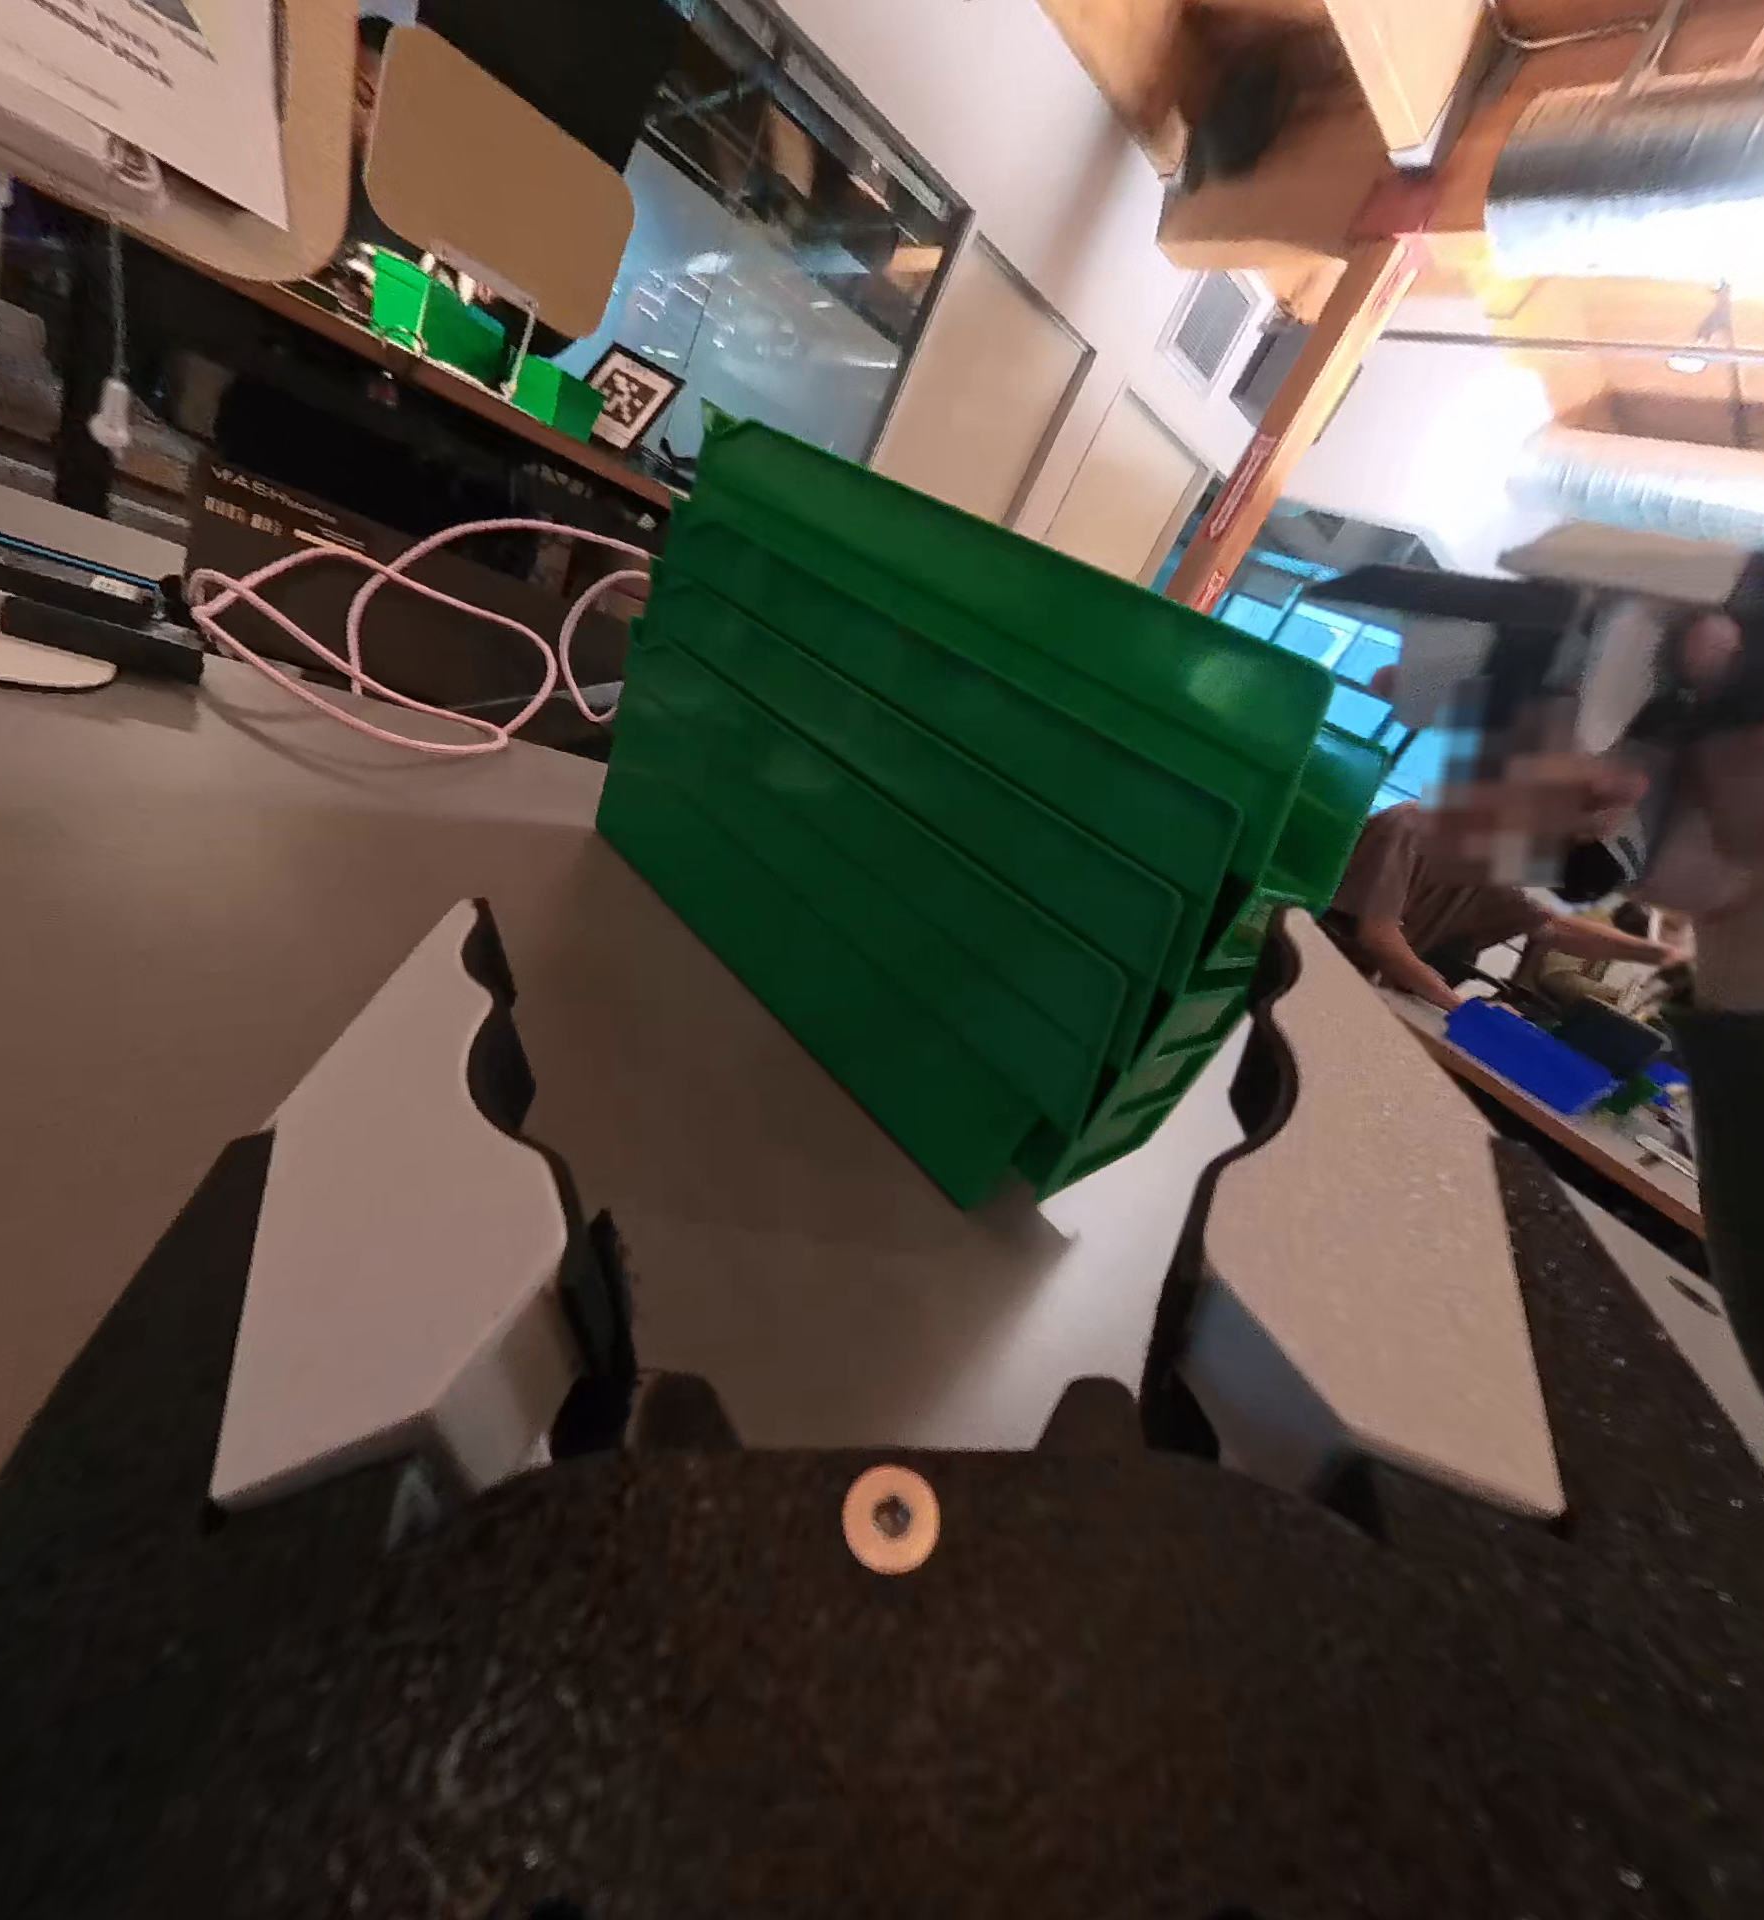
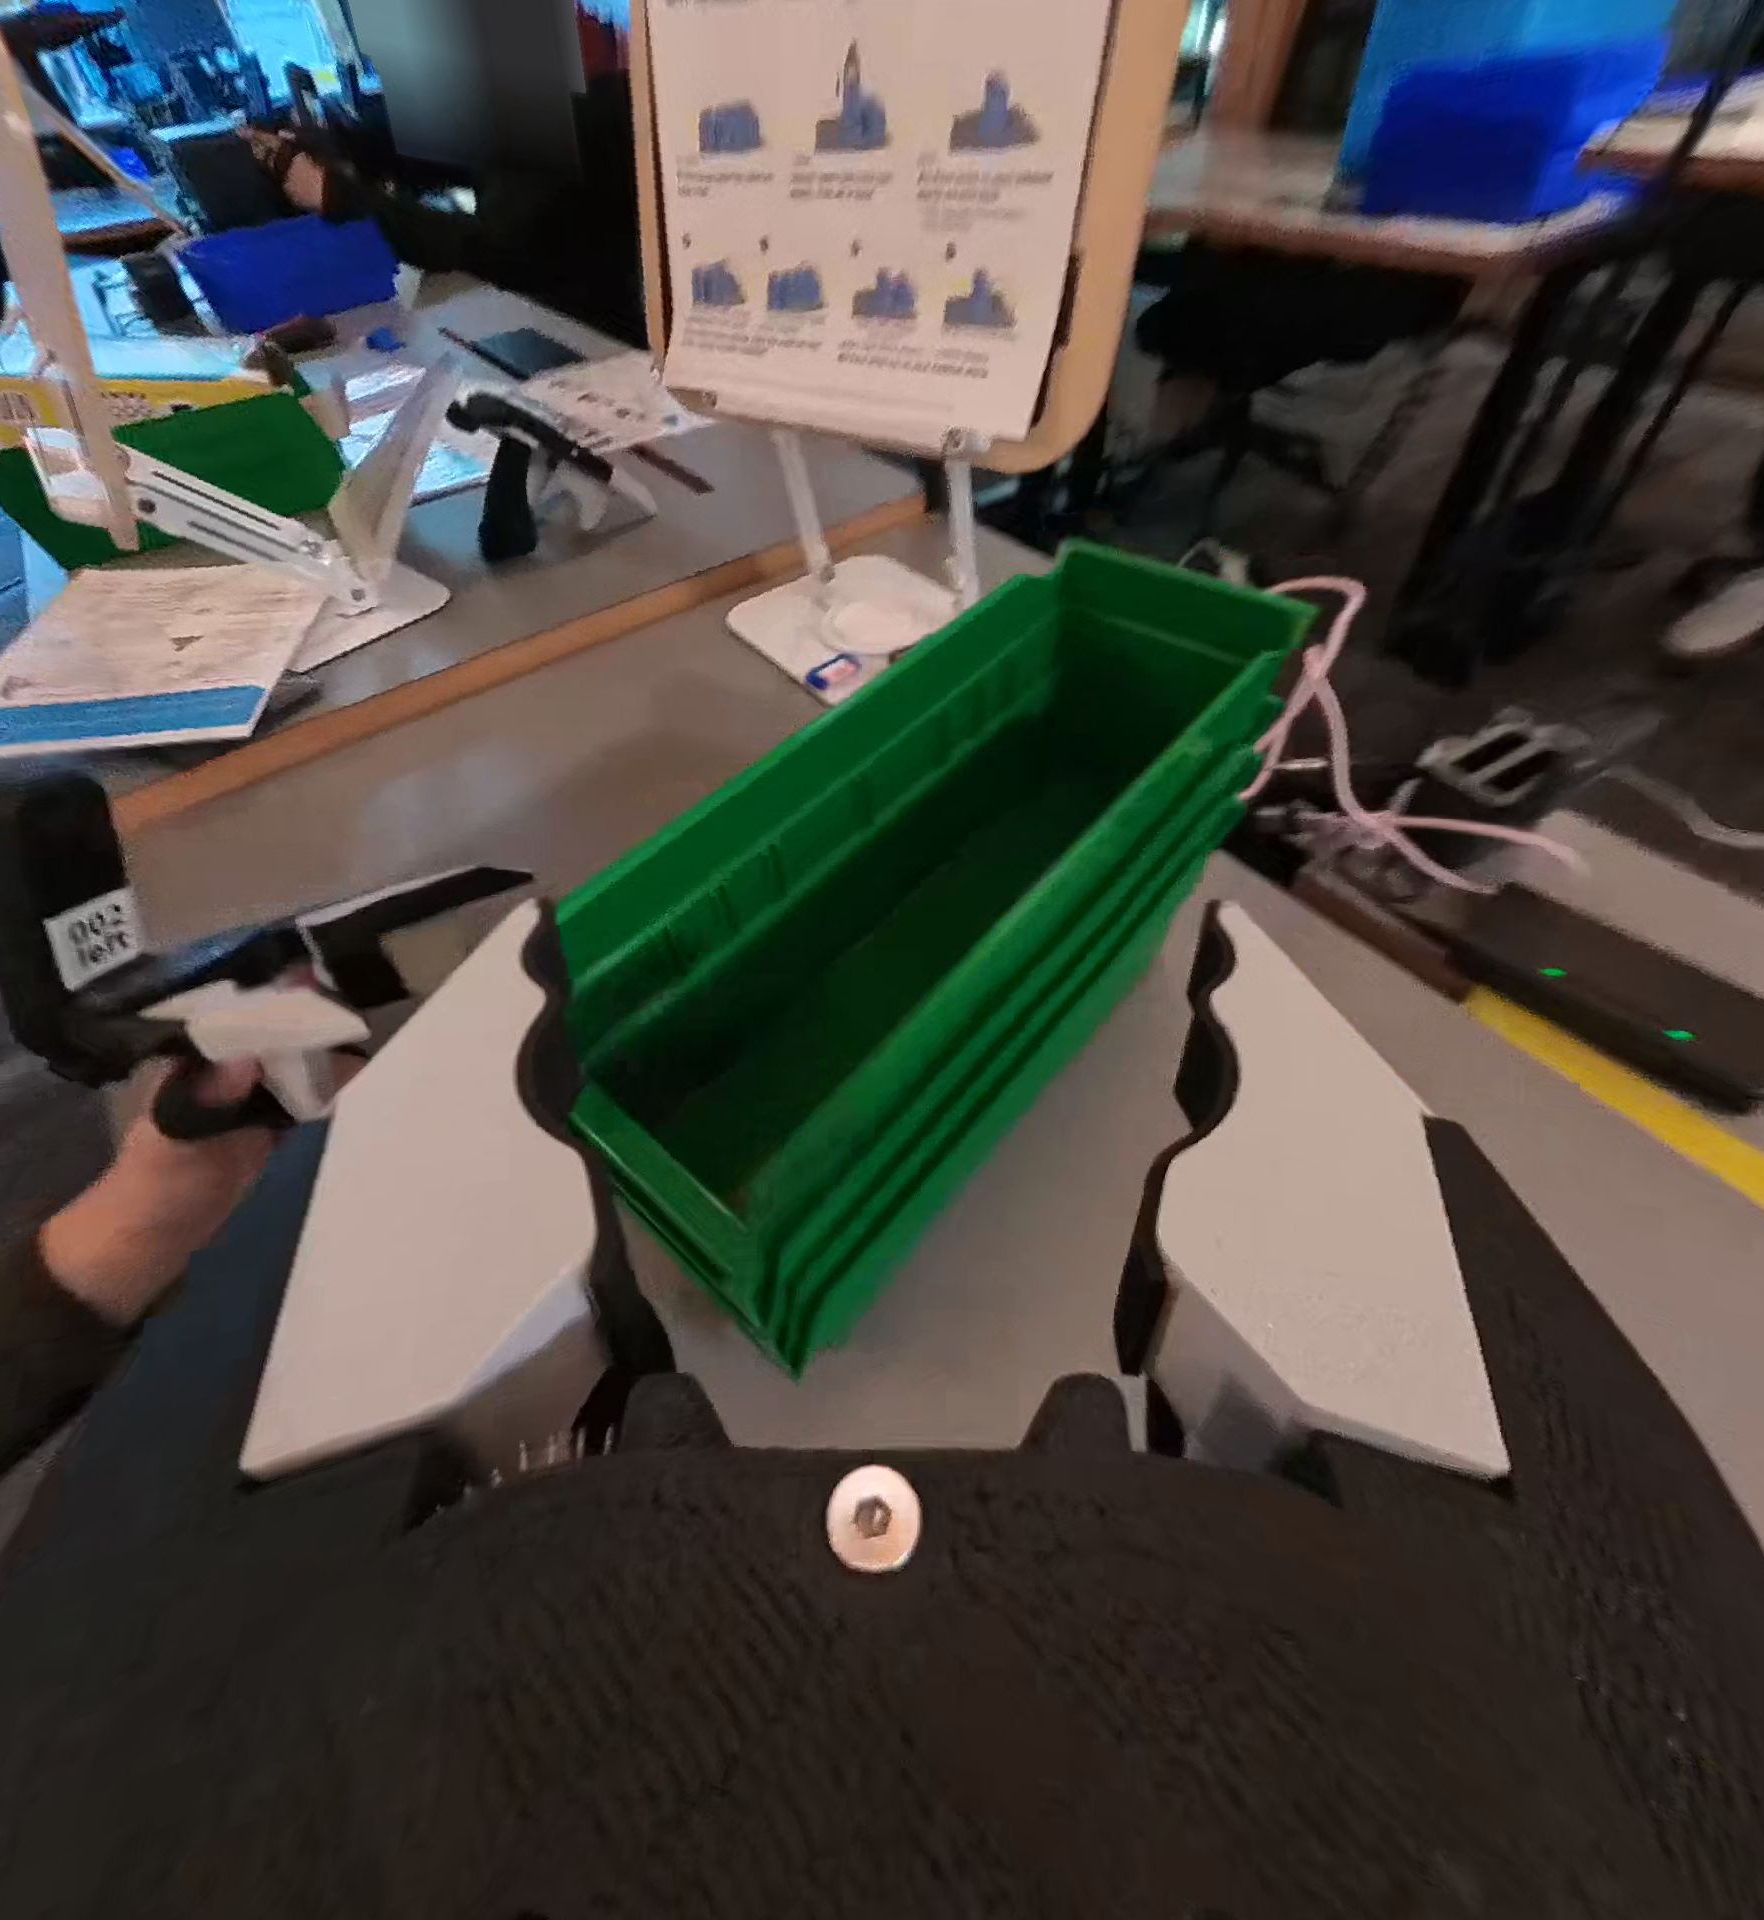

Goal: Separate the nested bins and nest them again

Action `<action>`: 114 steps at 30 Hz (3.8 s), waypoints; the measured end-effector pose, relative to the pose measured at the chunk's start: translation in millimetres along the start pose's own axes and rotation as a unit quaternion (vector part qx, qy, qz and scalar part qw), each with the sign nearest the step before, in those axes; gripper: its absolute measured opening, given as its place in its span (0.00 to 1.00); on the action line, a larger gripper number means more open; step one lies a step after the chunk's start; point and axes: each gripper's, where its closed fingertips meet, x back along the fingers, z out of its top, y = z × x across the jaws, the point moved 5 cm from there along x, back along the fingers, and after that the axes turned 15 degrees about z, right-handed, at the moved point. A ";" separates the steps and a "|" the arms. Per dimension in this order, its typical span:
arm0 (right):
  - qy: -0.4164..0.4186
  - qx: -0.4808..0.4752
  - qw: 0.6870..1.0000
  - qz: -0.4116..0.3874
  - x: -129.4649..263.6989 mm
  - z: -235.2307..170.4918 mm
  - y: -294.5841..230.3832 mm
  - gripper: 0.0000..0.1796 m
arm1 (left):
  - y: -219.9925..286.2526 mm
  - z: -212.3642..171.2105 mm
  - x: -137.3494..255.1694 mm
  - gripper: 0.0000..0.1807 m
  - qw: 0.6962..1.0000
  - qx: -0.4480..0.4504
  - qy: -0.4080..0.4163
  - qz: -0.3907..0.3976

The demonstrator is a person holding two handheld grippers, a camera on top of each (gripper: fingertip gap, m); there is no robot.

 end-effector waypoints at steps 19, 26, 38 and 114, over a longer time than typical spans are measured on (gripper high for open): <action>-0.353 -0.249 0.886 -0.170 -134.3 -18.9 48.0 0.62 | -3.6 -6.9 -1.0 0.74 1.000 -0.002 -0.022 -0.019; -0.344 -0.247 0.885 -0.194 -138.0 -3.3 45.2 0.59 | -1.6 -6.9 -2.3 0.71 1.000 -0.004 -0.021 -0.022; -0.335 -0.242 0.891 -0.188 -143.0 3.6 41.6 0.62 | -3.1 -8.1 -1.3 0.71 0.999 0.004 -0.024 -0.021; -0.413 -0.221 0.867 -0.170 -135.6 -49.0 21.8 0.68 | -12.7 -15.1 -4.5 0.76 0.994 0.086 -0.062 -0.040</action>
